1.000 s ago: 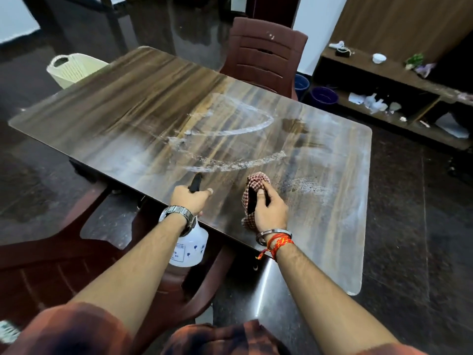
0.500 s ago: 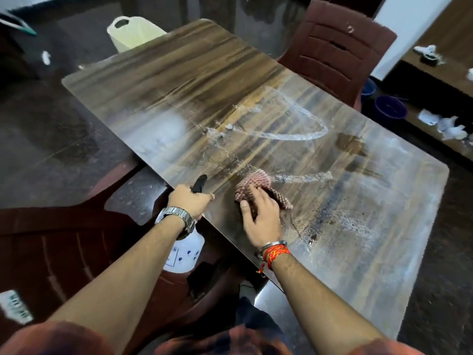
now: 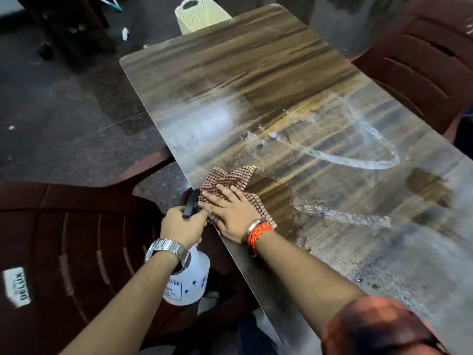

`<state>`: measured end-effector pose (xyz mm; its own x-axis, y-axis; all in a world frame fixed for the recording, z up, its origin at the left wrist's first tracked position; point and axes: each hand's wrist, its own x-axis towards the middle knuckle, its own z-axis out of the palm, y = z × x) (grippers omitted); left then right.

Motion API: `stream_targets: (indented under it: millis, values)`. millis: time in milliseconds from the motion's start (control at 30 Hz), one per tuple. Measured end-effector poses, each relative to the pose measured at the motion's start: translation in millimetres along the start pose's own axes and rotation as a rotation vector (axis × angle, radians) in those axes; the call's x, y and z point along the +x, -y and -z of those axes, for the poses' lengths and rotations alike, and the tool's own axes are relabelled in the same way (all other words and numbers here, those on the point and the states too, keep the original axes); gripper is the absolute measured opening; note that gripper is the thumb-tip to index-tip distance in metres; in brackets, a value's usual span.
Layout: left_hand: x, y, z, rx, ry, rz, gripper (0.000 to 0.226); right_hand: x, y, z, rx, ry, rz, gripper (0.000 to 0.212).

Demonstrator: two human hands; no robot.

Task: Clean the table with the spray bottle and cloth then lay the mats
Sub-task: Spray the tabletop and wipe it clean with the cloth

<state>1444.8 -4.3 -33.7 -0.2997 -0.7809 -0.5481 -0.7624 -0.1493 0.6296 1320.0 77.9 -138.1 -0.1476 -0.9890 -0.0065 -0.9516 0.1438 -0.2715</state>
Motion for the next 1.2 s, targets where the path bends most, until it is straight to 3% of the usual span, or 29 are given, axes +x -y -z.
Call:
stream_targets:
  millis: [100,167,267,467,600,700,867,967,1067,1200]
  values:
    - [2.6,1.8,-1.9,-0.027,-0.021,0.006,0.029,21.2,-19.8,6.8,-0.082,0.051,0.126,0.056]
    - [2.8,0.5,-4.6,-0.022,-0.024,0.002,0.031,32.8,-39.3,13.6,-0.095,0.082,0.109,0.060]
    - [5.8,-4.2,-7.9,-0.037,-0.019,0.006,0.031,47.9,-85.2,30.4,-0.073,0.039,-0.140,0.059]
    - [11.5,-11.8,-7.6,-0.023,-0.024,-0.004,0.034,14.5,-218.7,69.5,0.030,-0.102,-0.831,0.050]
    - [8.5,-14.3,-1.3,-0.013,-0.056,-0.015,0.034,9.3,-228.8,74.0,0.123,-0.128,-1.020,0.047]
    - [4.9,-11.9,2.9,-0.026,-0.088,-0.023,0.029,43.5,-194.8,70.5,0.123,-0.077,-0.827,0.049]
    - [0.0,-5.3,4.5,-0.033,-0.131,-0.024,0.028,76.4,-51.9,33.1,-0.019,0.123,-0.126,0.053]
    - [-5.9,-1.8,1.2,-0.009,-0.145,-0.012,0.026,53.9,3.2,13.3,-0.074,0.170,0.140,0.049]
    - [-14.6,-0.9,-1.4,-0.003,-0.129,-0.010,0.026,30.7,-7.5,11.3,-0.051,0.114,0.136,0.050]
    - [-31.9,0.5,-4.9,0.011,-0.115,-0.031,0.031,-13.9,-73.4,27.8,-0.002,-0.033,-0.314,0.057]
